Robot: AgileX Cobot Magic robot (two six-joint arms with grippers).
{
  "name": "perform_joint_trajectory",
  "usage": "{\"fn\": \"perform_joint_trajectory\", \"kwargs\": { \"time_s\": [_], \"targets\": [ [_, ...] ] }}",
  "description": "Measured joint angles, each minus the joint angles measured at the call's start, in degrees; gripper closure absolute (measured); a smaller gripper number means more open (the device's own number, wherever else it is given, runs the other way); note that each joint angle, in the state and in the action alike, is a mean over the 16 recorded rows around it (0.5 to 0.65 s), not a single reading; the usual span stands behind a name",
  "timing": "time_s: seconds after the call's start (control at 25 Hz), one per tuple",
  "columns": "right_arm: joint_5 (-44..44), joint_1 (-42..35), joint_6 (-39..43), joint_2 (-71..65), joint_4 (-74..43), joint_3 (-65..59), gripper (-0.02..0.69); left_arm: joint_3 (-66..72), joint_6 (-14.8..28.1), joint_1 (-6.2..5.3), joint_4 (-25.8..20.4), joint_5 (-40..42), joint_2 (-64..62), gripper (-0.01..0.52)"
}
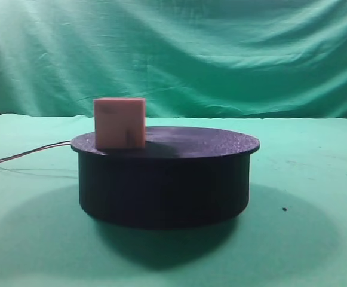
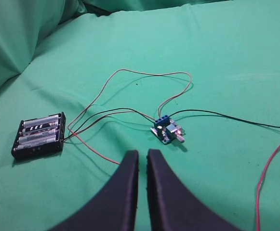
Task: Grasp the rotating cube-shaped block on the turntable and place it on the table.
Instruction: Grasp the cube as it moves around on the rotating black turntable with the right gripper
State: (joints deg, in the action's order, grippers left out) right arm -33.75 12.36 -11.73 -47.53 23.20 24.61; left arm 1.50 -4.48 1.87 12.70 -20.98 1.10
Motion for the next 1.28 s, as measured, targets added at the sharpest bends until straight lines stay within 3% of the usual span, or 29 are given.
{"fn": "perform_joint_trajectory", "kwargs": {
  "time_s": [0.28,0.4,0.52,0.84,0.96,1.12,1.28],
  "targets": [
    [-2.2,11.2,-1.0,-12.3,-0.4,8.0,0.66,0.0,0.0,0.0,0.0,0.0,0.0,0.514],
    [-3.5,17.1,-0.5,-17.4,-1.1,12.3,0.626,0.0,0.0,0.0,0.0,0.0,0.0,0.514],
    [-4.7,22.1,0.4,-22.2,-1.8,16.4,0.546,0.0,0.0,0.0,0.0,0.0,0.0,0.514],
    [-6.6,28.9,1.4,-32.8,-3.5,23.6,0.234,0.0,0.0,0.0,0.0,0.0,0.0,0.514],
    [-5.9,29.4,1.4,-35.9,-4.3,24.8,0.169,0.0,0.0,0.0,0.0,0.0,0.0,0.514],
    [-4.4,29.5,1.8,-39.1,-5.8,25.4,0.186,0.0,0.0,0.0,0.0,0.0,0.0,0.514],
    [-3.4,29.1,3.4,-40.3,-8.0,26.2,0.275,0.0,0.0,0.0,0.0,0.0,0.0,0.514]
  ]
}}
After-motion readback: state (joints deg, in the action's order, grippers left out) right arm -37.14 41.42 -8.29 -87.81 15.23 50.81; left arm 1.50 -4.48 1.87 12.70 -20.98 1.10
